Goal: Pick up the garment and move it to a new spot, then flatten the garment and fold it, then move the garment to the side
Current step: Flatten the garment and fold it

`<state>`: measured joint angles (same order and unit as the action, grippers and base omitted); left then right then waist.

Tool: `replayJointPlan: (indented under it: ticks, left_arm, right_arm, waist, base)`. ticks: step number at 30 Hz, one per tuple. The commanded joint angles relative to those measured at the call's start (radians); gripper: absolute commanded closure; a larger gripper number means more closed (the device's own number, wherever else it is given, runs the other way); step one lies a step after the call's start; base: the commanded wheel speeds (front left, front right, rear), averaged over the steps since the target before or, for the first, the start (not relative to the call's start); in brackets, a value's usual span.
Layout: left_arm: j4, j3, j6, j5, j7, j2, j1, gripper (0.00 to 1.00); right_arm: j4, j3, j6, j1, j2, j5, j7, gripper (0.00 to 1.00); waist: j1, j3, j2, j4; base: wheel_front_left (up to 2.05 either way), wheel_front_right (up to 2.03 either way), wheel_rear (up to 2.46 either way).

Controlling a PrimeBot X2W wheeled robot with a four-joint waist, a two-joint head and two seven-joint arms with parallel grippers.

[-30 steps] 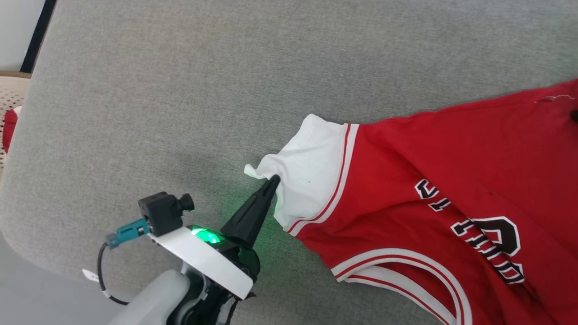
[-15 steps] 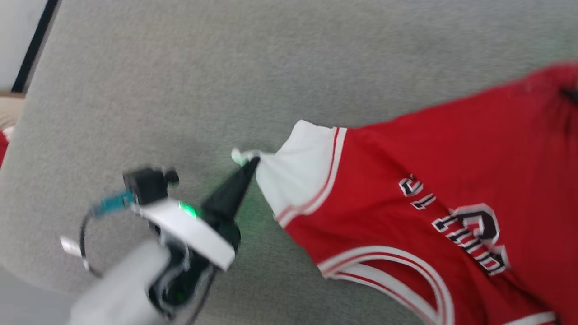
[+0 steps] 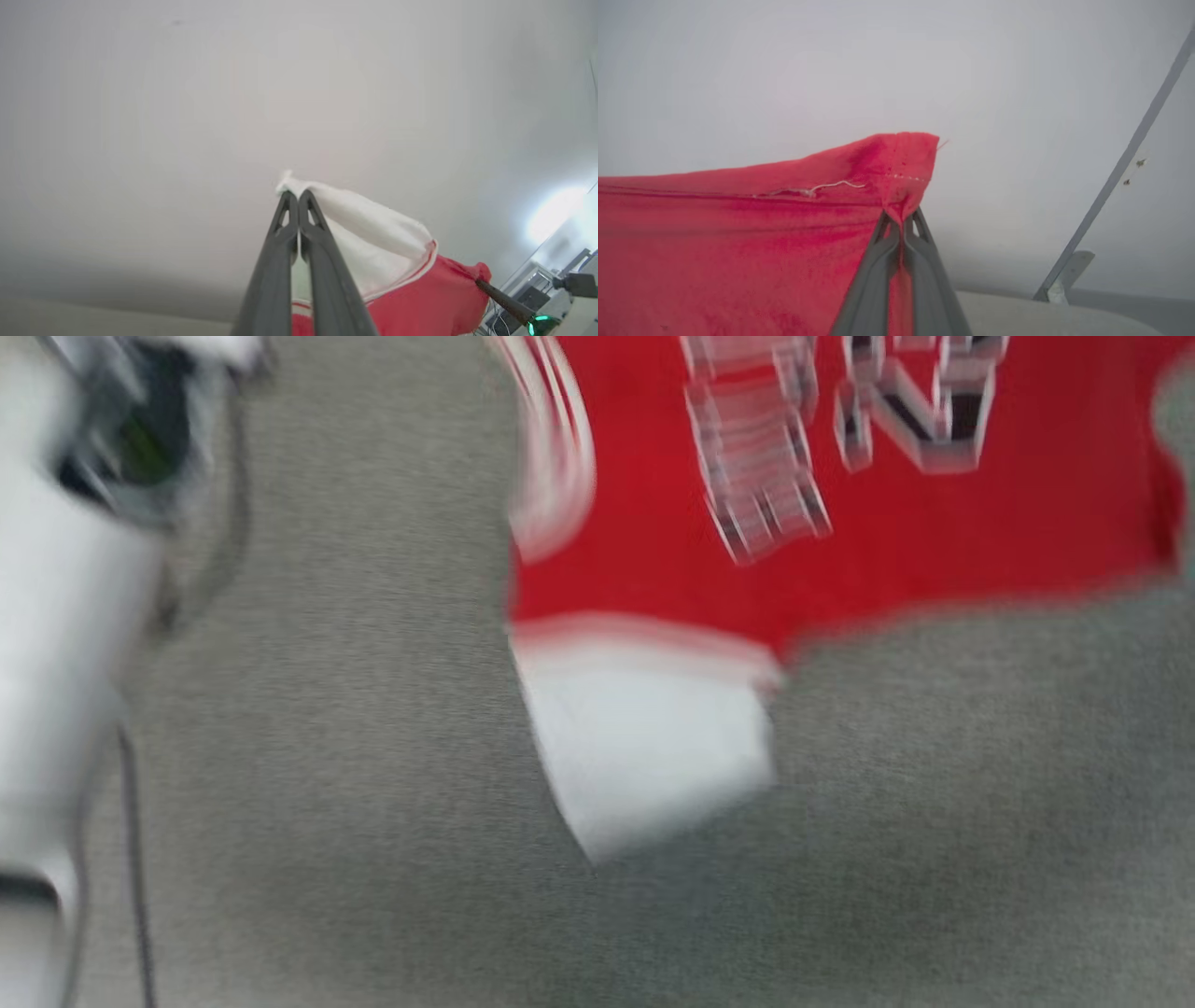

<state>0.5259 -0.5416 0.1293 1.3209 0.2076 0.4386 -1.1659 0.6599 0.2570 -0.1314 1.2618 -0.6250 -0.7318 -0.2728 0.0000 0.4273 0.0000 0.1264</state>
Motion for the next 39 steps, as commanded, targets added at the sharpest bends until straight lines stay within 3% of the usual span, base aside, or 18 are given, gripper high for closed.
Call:
replayJointPlan:
  ticks: [1, 8, 13, 18, 23, 28, 32, 39]
  left_arm:
    - [0.019, 0.015, 0.001, 0.005, 0.008, 0.006, -0.03, 1.0]
    - [0.12, 0.081, 0.0, -0.013, 0.045, -0.014, -0.34, 1.0]
    - [0.128, 0.031, 0.0, -0.031, 0.046, -0.039, -0.341, 1.0]
    - [0.052, -0.024, 0.0, 0.037, 0.052, -0.036, -0.146, 1.0]
    - [-0.154, -0.01, 0.0, 0.146, 0.058, -0.005, 0.219, 1.0]
    - [-0.311, 0.055, 0.0, 0.136, 0.059, 0.003, 0.517, 1.0]
    - [-0.438, 0.048, 0.0, 0.12, 0.06, 0.032, 0.709, 1.0]
    - [-0.64, 0.068, 0.0, 0.094, 0.06, 0.076, 0.946, 1.0]
  right_arm:
    - [0.013, -0.012, 0.001, 0.024, 0.0, 0.007, 0.017, 1.0]
    - [0.109, -0.06, 0.003, 0.228, 0.057, 0.023, 0.182, 1.0]
    - [0.177, -0.019, 0.003, 0.22, 0.063, 0.029, 0.218, 1.0]
    - [0.214, 0.041, 0.002, 0.099, 0.066, -0.019, 0.22, 1.0]
    - [0.138, 0.121, 0.002, -0.141, 0.017, -0.116, 0.225, 1.0]
    - [0.017, 0.168, 0.002, -0.355, -0.045, -0.203, 0.228, 1.0]
    - [-0.105, 0.178, 0.002, -0.525, -0.106, -0.267, 0.216, 1.0]
    - [-0.282, 0.117, 0.002, -0.778, -0.181, -0.351, 0.191, 1.0]
  waist:
    - [0.0, 0.031, 0.0, -0.029]
    - [0.0, 0.062, 0.0, -0.069]
    - [0.0, 0.053, 0.0, -0.075]
    - [0.0, 0.038, 0.0, -0.073]
    - [0.0, 0.018, 0.0, -0.067]
    - [0.0, -0.022, 0.0, -0.057]
    - [0.0, -0.062, 0.0, -0.044]
    - [0.0, -0.105, 0.0, -0.033]
  base:
    - [0.0, 0.0, 0.0]
    - [0.0, 0.0, 0.0]
    - [0.0, 0.0, 0.0]
    - [0.0, 0.0, 0.0]
    - [0.0, 0.0, 0.0]
    - [0.0, 0.0, 0.0]
    - [0.0, 0.0, 0.0]
    - [0.0, 0.0, 0.0]
